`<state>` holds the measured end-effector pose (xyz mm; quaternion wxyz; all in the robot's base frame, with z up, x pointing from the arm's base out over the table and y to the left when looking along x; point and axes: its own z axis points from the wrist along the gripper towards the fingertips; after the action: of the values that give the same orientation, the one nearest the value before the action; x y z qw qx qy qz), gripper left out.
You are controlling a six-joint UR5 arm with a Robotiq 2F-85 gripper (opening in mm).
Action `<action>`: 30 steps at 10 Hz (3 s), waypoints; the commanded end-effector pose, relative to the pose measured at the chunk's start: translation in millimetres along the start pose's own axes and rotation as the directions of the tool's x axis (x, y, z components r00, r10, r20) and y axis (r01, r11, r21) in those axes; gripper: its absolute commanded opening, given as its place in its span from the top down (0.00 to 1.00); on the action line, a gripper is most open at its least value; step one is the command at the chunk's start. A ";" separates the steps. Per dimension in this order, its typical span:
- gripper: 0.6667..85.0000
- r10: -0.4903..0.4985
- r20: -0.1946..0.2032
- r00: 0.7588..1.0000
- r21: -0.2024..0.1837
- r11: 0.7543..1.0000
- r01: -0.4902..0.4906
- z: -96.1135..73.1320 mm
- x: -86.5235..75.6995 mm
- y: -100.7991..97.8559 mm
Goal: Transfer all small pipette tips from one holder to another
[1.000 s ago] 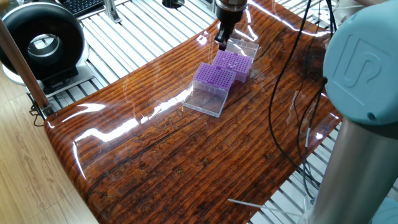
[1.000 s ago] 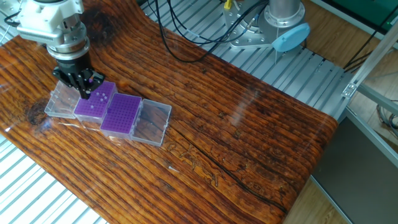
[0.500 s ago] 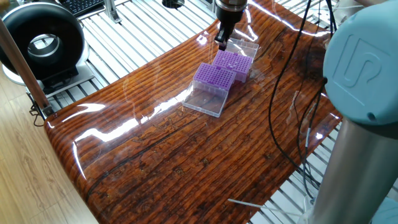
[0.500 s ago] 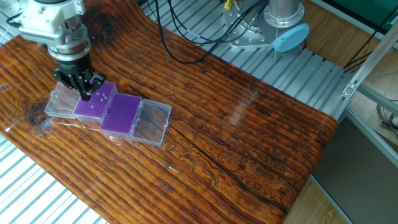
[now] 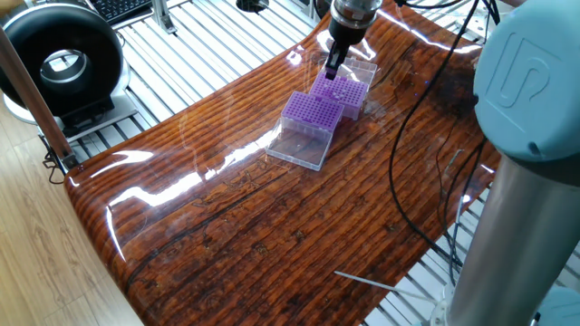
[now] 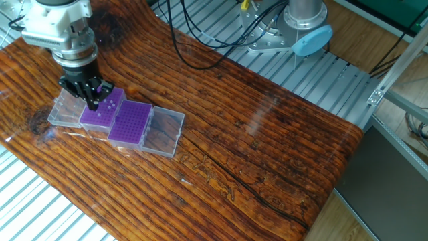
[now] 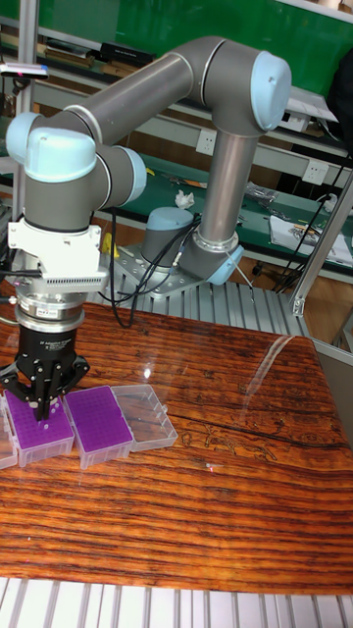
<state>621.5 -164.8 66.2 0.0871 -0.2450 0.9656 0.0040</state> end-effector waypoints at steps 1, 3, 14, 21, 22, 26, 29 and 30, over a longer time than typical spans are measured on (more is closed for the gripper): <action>0.99 0.008 0.011 1.000 -0.006 1.000 -0.008 -0.3 -0.8 0.1; 0.99 0.007 0.017 1.000 -0.014 1.000 -0.007 -0.1 -2.2 2.3; 0.82 -0.047 0.008 0.999 -0.037 0.998 0.047 8.0 3.6 5.5; 0.73 -0.044 -0.014 0.999 -0.016 0.999 0.044 9.3 2.5 3.3; 0.73 -0.035 -0.024 0.999 -0.010 0.999 0.035 7.9 1.5 3.0; 0.72 0.016 -0.052 0.998 -0.001 1.000 -0.016 7.2 -14.1 15.0; 0.73 0.058 -0.066 0.996 0.008 0.998 -0.057 3.1 -34.5 33.4; 0.74 0.074 -0.063 0.995 0.004 0.997 -0.073 4.0 -43.3 42.4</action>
<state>631.9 -130.4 63.5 0.0562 -0.2300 0.9715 -0.0062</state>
